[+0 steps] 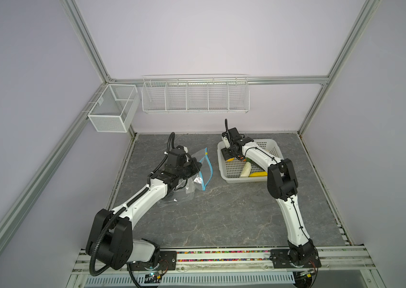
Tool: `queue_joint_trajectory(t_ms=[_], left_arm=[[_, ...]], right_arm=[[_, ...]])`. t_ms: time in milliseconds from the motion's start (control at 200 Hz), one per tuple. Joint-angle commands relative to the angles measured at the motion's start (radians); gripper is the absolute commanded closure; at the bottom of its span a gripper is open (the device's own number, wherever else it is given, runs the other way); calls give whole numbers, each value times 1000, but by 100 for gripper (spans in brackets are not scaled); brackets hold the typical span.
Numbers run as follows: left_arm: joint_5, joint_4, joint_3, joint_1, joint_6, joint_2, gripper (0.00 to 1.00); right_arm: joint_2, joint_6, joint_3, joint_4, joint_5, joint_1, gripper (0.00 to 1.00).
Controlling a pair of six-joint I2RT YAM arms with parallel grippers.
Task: Place the food in the zip-top bag and seal the zipper
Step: 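Lower the right gripper onto the yellow pepper and close on it, then lift the yellow pepper with the right gripper and carry it to the bag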
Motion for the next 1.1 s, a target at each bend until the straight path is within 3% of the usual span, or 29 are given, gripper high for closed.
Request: queue_joint_trajectory(t_ms=[0, 615, 1100], left_arm=[[6, 29, -8, -7, -4, -5, 100], [2, 44, -13, -10, 3, 11, 100], [-5, 57, -3, -21, -4, 35, 100]], right_arm=[[-13, 7, -6, -12, 7, 2, 36], [-162, 20, -167, 51, 16, -2, 39], [-406, 29, -369, 126, -55, 3, 40]])
